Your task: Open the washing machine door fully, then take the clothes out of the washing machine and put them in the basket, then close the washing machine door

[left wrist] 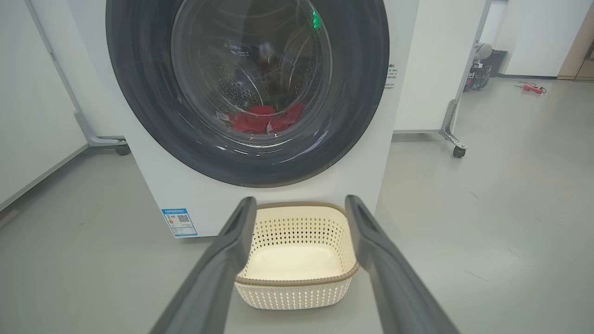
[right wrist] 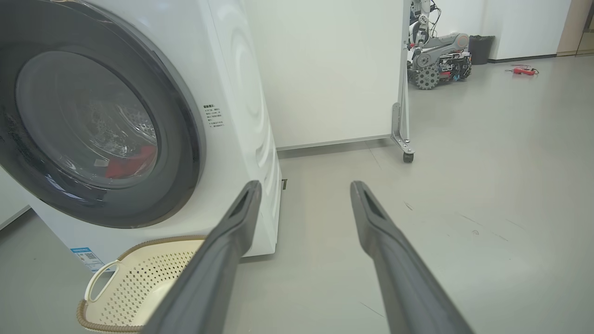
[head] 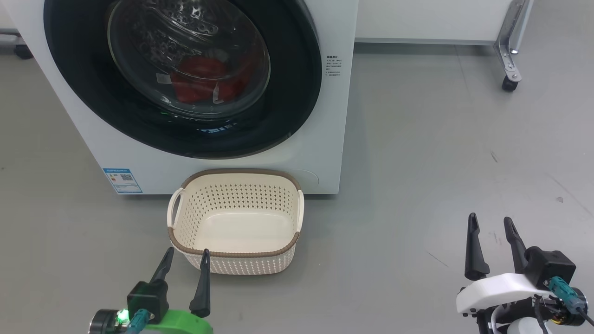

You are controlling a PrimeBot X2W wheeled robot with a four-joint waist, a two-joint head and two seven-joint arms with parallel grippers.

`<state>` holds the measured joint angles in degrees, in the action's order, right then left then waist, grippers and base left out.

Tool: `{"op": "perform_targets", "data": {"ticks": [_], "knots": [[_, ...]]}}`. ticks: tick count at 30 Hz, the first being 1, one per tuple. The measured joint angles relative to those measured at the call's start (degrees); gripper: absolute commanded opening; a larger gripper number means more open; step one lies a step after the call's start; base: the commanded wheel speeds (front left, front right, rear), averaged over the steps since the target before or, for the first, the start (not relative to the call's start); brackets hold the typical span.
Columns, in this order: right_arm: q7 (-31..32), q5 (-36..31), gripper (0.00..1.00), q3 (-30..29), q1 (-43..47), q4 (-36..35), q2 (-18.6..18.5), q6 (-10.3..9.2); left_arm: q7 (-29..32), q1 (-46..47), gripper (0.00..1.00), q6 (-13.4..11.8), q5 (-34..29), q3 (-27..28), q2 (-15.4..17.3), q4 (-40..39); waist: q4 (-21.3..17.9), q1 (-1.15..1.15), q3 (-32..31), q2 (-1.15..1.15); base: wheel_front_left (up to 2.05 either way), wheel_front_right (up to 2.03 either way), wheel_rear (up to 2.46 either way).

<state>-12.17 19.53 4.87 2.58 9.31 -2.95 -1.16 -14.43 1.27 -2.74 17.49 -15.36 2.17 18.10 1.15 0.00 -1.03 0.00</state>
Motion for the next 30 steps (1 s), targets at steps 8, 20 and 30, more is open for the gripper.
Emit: {"op": "perform_targets", "data": {"ticks": [8, 20, 30], "knots": [[-0.10, 0.11, 1.00, 0.00, -0.04, 0.34, 0.02, 0.00, 0.00, 0.80, 1.00, -0.05, 0.10, -0.31, 0.00, 0.35, 0.23, 0.00, -0.05, 0.00, 0.00, 0.00, 0.00], [-0.26, 0.11, 1.00, 0.07, -0.13, 0.93, 0.03, 0.01, 0.00, 1.00, 1.00, -0.05, 0.16, -0.85, 0.00, 0.98, 0.38, 0.00, -0.04, 0.00, 0.00, 0.00, 0.00], [-0.34, 0.11, 1.00, 0.12, -0.27, 1.30, 0.03, 0.04, 0.00, 1.04, 1.00, -0.05, 0.38, -1.29, 0.00, 1.15, 0.32, 0.00, 0.19, 0.00, 0.00, 0.00, 0.00]]}}
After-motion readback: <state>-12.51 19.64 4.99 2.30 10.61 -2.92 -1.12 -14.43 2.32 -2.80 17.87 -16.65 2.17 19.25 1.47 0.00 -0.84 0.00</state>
